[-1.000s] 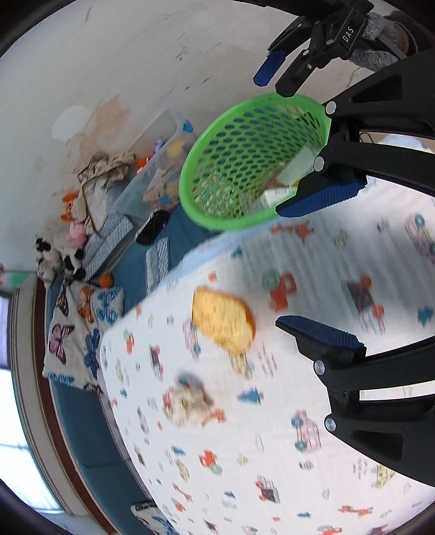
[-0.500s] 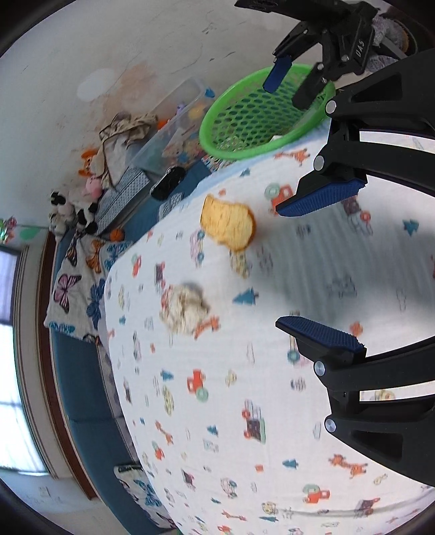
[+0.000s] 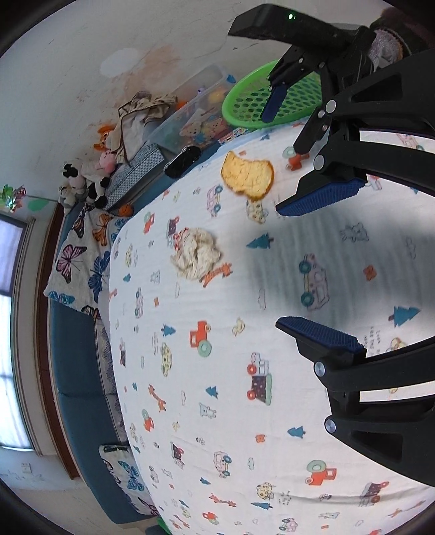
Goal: Collect trash
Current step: 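Move both open tools back over the bed toward the tissue and orange peel, then grasp the orange peel with the right tool while the left grasps the crumpled tissue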
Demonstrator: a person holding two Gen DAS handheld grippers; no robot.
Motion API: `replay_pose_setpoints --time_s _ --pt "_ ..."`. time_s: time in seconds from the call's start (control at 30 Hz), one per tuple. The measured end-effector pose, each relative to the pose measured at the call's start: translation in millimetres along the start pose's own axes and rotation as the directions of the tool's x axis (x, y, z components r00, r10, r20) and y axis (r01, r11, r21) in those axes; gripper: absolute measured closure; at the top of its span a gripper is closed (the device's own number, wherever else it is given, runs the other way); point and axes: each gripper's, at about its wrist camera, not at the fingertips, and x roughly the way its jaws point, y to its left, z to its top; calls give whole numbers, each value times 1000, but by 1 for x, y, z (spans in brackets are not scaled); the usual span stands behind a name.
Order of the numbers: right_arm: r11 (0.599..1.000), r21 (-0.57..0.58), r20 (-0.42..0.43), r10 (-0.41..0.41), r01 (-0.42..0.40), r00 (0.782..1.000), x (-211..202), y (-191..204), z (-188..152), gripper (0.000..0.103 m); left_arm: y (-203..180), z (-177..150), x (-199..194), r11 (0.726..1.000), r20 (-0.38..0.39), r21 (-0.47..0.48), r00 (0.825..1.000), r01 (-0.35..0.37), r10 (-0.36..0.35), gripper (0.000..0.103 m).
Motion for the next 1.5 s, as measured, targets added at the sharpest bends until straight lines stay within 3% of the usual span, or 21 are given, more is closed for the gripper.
replay_pose_setpoints --time_s 0.53,0.67,1.07,1.5 --pt "998 -36 -78 -54 51 996 60 0 20 16 23 17 27 1000 -35 -28 999 -4 3 35" --pt "995 -64 -73 -74 70 995 63 3 23 27 21 20 35 1000 -41 -12 999 -4 3 33" --pt "999 -28 -44 -22 21 999 43 -2 19 44 0 42 70 997 -35 80 999 -3 5 30" --pt "1000 17 -14 12 -11 1000 16 -9 6 47 -15 74 105 989 -24 138 999 46 -43 20"
